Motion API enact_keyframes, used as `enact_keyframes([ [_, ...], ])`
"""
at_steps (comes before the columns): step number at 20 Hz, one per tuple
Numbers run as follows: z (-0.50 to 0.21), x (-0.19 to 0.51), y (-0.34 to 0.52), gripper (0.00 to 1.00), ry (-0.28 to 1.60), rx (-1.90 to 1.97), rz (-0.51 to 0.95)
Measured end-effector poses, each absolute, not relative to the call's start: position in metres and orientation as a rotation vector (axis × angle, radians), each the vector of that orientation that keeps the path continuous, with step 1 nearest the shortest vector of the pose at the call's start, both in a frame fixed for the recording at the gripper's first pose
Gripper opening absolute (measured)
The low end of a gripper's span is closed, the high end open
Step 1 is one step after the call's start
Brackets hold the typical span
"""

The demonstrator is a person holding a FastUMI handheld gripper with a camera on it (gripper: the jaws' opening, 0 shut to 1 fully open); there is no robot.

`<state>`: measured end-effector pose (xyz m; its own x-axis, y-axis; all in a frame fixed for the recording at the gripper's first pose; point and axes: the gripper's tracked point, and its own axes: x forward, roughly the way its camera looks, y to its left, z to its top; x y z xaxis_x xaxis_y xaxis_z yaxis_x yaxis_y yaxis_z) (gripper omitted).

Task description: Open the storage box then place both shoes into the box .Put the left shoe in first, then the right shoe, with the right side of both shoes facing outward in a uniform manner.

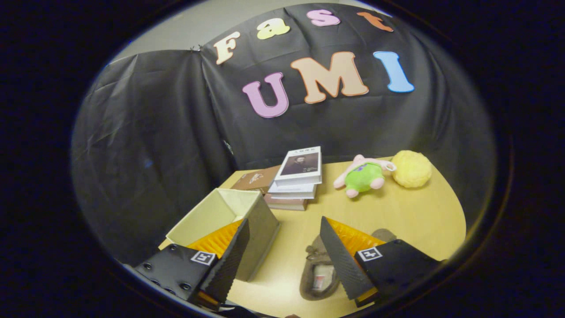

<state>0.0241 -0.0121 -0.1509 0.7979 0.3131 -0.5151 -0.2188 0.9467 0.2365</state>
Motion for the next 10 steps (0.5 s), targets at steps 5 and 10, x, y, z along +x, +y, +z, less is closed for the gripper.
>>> enact_keyframes([
  [5,-0.196,0.017,-0.046,1.00,0.660,0.142,0.247],
  [10,-0.242,0.006,-0.067,1.00,0.757,0.122,0.243],
])
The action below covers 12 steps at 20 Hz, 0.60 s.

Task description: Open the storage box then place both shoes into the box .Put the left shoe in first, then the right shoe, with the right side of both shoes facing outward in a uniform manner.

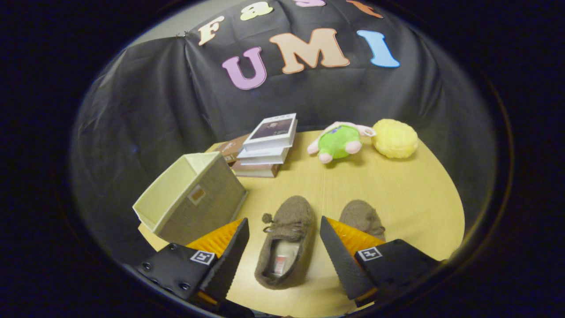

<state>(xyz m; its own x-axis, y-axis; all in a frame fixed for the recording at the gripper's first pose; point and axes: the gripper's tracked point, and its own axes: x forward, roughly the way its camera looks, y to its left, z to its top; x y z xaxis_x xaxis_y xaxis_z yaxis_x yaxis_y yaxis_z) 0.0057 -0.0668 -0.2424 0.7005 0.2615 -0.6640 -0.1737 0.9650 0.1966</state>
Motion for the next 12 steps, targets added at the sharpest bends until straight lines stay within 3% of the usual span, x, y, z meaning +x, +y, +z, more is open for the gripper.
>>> enact_keyframes([
  [6,-0.297,0.001,-0.076,1.00,0.881,0.098,0.249],
  [12,-0.334,-0.003,-0.076,0.77,0.983,0.073,0.253],
])
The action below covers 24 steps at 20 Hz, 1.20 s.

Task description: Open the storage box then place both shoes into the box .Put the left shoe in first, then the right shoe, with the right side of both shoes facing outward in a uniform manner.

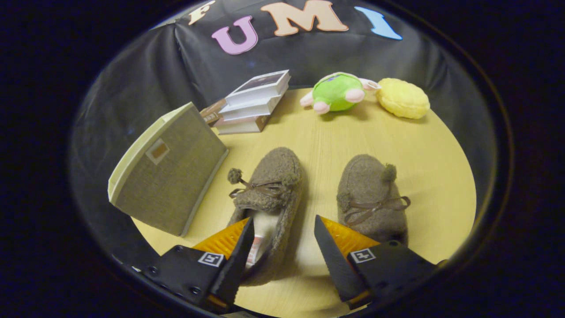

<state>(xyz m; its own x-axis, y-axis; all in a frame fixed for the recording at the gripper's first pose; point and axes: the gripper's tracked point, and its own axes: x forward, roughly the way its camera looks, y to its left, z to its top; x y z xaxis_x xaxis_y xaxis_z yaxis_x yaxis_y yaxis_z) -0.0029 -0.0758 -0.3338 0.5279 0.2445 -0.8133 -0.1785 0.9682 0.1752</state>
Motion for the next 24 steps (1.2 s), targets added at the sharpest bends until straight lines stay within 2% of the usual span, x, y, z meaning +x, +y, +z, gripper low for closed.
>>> enact_keyframes([
  [5,-0.346,-0.007,-0.071,0.57,1.036,0.083,0.235],
  [9,-0.346,-0.010,-0.067,0.36,1.069,0.118,0.207],
  [10,-0.345,-0.008,-0.077,0.31,1.063,0.106,0.156],
  [13,-0.345,-0.011,-0.073,0.06,1.111,0.224,0.101],
  [24,-0.290,-0.005,-0.041,0.06,1.102,0.509,0.018],
])
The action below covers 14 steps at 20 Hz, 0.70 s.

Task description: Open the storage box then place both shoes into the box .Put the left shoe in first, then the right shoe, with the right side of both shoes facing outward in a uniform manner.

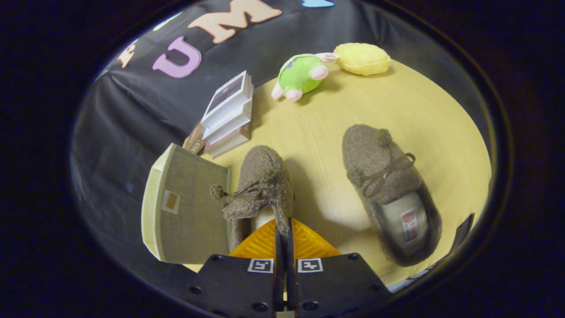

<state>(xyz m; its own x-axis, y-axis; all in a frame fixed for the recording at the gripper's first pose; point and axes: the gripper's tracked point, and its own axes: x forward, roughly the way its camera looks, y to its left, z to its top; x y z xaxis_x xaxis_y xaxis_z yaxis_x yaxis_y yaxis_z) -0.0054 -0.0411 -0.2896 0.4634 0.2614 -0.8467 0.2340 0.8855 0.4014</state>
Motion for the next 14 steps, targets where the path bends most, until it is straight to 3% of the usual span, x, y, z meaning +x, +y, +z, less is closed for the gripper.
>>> enact_keyframes([
  [14,-0.166,0.041,0.060,0.06,0.930,0.570,0.105],
])
